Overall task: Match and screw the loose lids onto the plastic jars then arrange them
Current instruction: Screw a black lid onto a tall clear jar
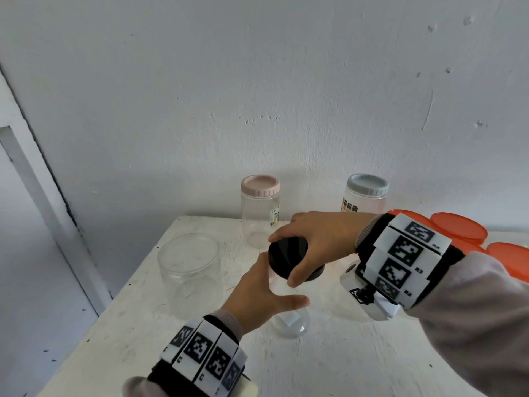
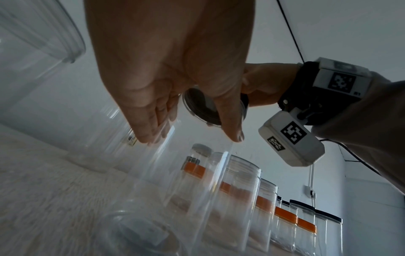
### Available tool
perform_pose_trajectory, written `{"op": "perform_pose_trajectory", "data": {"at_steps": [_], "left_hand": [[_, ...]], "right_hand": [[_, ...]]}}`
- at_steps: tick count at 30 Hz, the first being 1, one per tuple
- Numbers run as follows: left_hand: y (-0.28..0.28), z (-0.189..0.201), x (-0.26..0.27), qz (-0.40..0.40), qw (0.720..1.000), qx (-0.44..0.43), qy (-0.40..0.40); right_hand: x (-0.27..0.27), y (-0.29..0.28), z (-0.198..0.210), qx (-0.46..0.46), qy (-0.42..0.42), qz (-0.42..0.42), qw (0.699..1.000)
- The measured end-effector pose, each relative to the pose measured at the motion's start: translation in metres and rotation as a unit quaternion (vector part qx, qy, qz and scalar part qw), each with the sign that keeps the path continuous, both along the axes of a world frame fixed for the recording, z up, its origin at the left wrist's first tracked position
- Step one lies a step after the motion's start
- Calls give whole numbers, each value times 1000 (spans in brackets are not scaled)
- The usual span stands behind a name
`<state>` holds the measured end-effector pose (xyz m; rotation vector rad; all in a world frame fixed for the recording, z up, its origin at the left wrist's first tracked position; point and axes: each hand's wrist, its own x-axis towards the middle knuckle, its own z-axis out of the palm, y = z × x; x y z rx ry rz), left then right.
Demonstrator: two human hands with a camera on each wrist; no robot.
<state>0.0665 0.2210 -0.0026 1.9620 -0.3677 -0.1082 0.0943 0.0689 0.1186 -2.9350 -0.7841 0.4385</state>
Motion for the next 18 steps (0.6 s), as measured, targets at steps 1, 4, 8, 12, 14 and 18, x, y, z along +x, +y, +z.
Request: {"op": "perform_pose_trajectory", "data": {"at_steps": [1,4,8,12,14,18], "left_hand": [[0,0,0,0,1000,0,0],[1,0,0,0,1000,3,-3],[1,-1,2,-5,1000,0,1],[2,-1,3,-15,1000,14,-6],[4,1,3,-25,999,34,-20],[14,17,3,-54,986,134,-80]], "right_hand": [[-1,-1,-1,0,-11,2,1000],[-7,-3,-5,-4,-38,8,999],[-17,-5,-17,9,-73,3,997],[-29,-9,-41,66,-103,-37,992],[-35,-8,-52,102,-112,-52,987],[-44,-8,-64,140,-116,-78,980]]}}
